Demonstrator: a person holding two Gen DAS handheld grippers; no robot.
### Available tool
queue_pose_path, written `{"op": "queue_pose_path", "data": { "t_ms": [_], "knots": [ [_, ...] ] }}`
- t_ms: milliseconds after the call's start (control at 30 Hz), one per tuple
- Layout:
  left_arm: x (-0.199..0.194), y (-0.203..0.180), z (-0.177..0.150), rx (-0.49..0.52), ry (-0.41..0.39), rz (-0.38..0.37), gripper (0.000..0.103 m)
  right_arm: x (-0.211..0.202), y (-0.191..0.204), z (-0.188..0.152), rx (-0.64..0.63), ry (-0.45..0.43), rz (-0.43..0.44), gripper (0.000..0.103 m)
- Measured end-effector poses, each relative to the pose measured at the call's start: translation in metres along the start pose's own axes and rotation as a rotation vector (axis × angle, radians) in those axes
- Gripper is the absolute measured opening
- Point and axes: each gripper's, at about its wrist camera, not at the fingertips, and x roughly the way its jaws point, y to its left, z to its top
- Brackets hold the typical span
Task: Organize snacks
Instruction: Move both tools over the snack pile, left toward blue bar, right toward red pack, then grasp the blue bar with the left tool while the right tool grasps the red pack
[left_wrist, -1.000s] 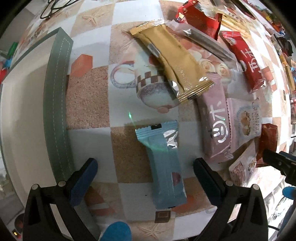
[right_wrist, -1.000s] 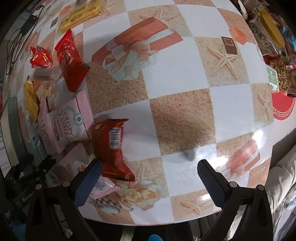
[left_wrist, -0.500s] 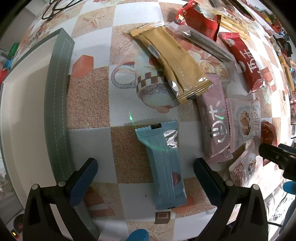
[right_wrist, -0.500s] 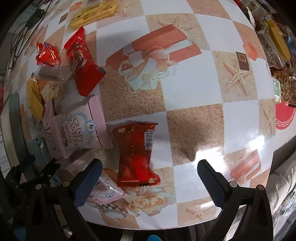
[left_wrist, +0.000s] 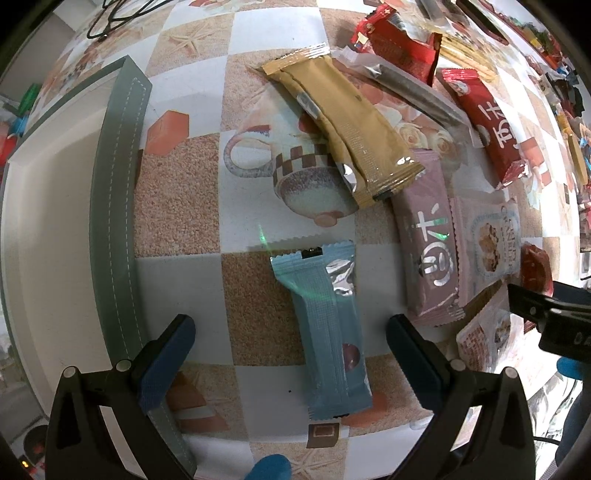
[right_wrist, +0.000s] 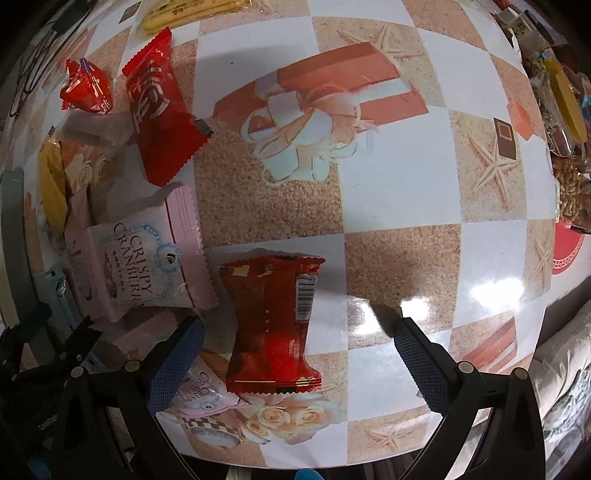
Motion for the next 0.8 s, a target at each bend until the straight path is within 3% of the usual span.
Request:
{"op": "queue_pose_path", "data": {
  "t_ms": [300, 500, 667, 800],
  "knots": [
    [-0.002, 0.003, -0.005, -0.006, 0.005, -0.016, 0.103, -0.001, 0.010, 0.018, -0.010, -0.025, -0.011, 0.103],
    [-0.003, 0.003, -0.004, -0.004, 0.013, -0.015, 0.103, 0.000, 0.005, 0.002, -0.017, -0.027, -0.004, 0.103],
    [0.002, -0.004, 0.002, 0.003, 0.101, -0.021, 0.103, -0.001, 0.000, 0.005, -0.025, 0.011, -0.011, 0.103],
    [0.003, -0.015, 0.002, 0.040, 0.128, -0.017, 0.103, 0.000, -0.001, 0.009, -0.027, 0.031, -0.014, 0.103]
  ]
}}
